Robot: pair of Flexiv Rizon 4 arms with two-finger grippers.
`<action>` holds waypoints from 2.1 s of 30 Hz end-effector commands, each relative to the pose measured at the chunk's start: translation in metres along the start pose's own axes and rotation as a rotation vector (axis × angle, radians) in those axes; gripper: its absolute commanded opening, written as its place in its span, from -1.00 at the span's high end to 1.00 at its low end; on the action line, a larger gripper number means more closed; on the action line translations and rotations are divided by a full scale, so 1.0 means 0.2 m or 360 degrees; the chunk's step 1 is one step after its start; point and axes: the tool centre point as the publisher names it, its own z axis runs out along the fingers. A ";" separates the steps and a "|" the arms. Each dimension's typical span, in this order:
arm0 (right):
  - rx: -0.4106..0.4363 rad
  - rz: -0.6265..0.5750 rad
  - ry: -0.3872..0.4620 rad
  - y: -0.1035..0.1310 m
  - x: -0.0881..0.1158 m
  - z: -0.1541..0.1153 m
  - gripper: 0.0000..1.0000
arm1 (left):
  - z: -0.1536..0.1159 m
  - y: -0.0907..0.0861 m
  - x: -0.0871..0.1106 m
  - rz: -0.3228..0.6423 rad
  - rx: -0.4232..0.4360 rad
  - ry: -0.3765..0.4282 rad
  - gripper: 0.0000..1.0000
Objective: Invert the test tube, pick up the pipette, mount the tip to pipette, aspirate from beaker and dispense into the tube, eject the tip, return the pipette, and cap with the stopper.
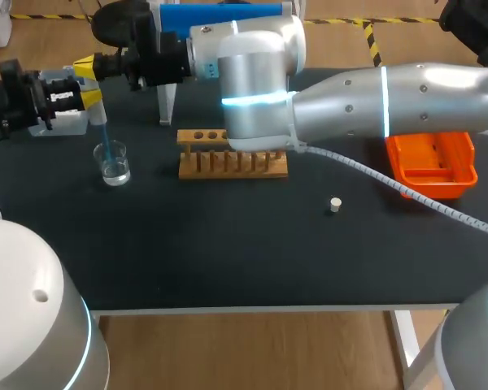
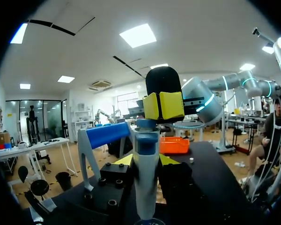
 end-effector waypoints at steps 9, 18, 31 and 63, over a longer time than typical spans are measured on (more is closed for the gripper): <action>-0.0018 -0.0063 -0.0019 0.08 0.01 0.00 1.00 | 0.00 -0.03 0.00 0.0001 0.0002 -0.0004 1.00; -0.0101 -0.0193 -0.0057 0.33 0.05 -0.12 0.46 | 0.00 -0.03 0.00 0.0001 0.0002 -0.0004 1.00; -0.0101 -0.0306 -0.0194 0.54 0.16 -0.61 -1.00 | 0.00 -0.03 0.00 0.0001 0.0002 -0.0004 1.00; 0.0179 -0.0464 -0.0454 0.11 0.14 -1.57 -1.00 | 0.00 -0.03 0.00 0.0001 0.0002 -0.0004 1.00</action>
